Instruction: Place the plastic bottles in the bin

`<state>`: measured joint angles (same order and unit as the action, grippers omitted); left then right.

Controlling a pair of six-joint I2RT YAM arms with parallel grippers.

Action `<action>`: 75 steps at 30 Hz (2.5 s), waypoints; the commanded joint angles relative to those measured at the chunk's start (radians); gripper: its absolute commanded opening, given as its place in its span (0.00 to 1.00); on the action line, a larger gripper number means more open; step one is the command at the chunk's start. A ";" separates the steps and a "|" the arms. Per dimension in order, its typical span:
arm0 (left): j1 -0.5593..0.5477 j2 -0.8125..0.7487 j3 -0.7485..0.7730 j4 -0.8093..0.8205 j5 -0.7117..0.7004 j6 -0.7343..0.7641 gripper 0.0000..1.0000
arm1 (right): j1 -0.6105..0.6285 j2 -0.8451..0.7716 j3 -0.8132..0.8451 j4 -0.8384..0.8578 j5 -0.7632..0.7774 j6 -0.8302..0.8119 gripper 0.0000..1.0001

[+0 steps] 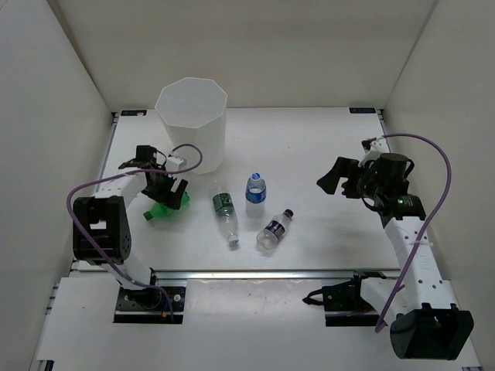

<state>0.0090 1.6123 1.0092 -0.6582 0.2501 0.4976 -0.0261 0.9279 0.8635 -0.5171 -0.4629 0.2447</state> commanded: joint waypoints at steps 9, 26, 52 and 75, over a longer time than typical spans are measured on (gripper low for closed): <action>-0.072 -0.193 -0.113 0.069 -0.193 -0.082 0.63 | -0.032 -0.057 0.002 0.066 0.023 0.001 0.99; -0.468 -0.576 0.363 0.377 -0.463 -0.390 0.71 | 0.244 -0.077 -0.081 0.012 0.099 0.010 0.99; -0.391 -0.167 0.767 0.300 -0.702 -0.655 0.99 | 0.644 0.181 -0.003 0.247 0.276 -0.157 0.99; -0.287 -0.882 0.048 -0.400 -0.667 -1.096 0.98 | 0.759 0.549 0.218 0.457 0.371 -0.217 0.38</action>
<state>-0.2573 0.7399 1.0451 -1.0256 -0.4026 -0.5724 0.7033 1.4799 1.0302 -0.0811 -0.1394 0.0254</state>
